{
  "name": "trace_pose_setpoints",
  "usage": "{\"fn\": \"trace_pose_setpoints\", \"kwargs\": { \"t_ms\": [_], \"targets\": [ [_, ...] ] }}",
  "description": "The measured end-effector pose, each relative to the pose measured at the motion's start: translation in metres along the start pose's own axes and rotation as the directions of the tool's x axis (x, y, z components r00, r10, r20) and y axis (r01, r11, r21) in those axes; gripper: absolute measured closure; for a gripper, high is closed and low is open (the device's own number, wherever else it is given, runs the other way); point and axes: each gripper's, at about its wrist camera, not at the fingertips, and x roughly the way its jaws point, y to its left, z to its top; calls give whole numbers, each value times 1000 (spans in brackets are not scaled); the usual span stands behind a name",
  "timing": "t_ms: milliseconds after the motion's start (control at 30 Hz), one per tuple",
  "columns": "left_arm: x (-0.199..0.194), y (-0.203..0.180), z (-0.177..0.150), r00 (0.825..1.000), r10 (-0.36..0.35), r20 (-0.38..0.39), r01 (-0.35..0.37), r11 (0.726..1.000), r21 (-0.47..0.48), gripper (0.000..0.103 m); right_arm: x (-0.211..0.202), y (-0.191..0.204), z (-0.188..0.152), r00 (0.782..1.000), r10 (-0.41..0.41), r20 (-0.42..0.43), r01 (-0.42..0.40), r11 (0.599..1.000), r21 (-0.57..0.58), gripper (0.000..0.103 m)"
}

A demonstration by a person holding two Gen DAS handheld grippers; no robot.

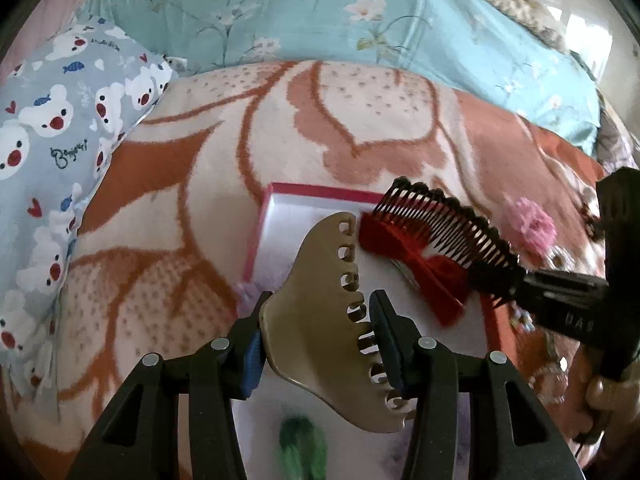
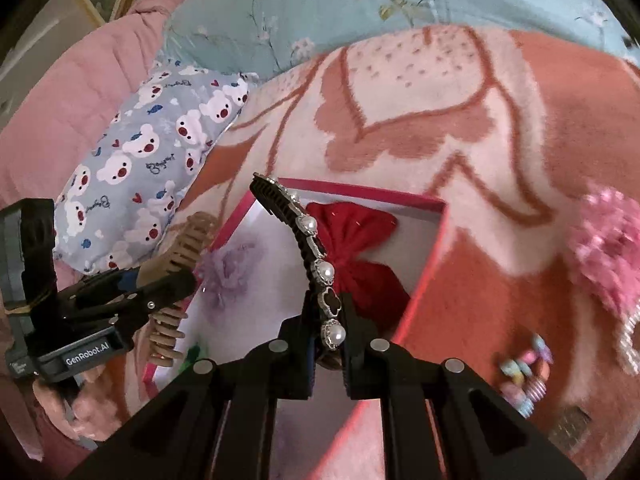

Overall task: Organize jewelry
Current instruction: 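Carry claw clip toward box with left tool while right tool carries black comb, then open left tool over box dropping claw clip while right tool releases comb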

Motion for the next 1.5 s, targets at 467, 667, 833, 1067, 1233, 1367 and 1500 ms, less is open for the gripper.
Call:
{"fn": "trace_pose_setpoints", "kwargs": {
  "t_ms": [467, 667, 833, 1067, 1233, 1367, 1500],
  "targets": [
    [76, 8, 32, 998, 43, -49, -45, 998, -44, 57, 44, -21, 20, 996, 39, -77, -35, 998, 53, 94],
    [82, 5, 34, 998, 51, -42, -52, 998, -43, 57, 43, -27, 21, 996, 46, -72, -41, 997, 67, 92],
    [79, 3, 29, 997, 61, -42, -63, 997, -34, 57, 41, -27, 20, 996, 47, -69, -42, 996, 73, 86],
    [77, 5, 28, 997, 57, -50, -59, 997, -41, 57, 32, -25, 20, 997, 48, -60, -42, 995, 85, 61],
    [75, 5, 26, 997, 56, -54, -59, 997, -40, 56, 24, -26, 15, 997, 51, -65, -44, 994, 102, 63],
    [73, 3, 24, 996, 62, -62, -64, 997, -36, 52, 14, -26, 11, 998, 44, -54, -38, 993, 111, 60],
    [66, 0, 21, 995, 82, -57, -83, 996, -18, 42, 2, -26, 8, 999, 40, -35, -36, 993, 115, 57]
  ]
}}
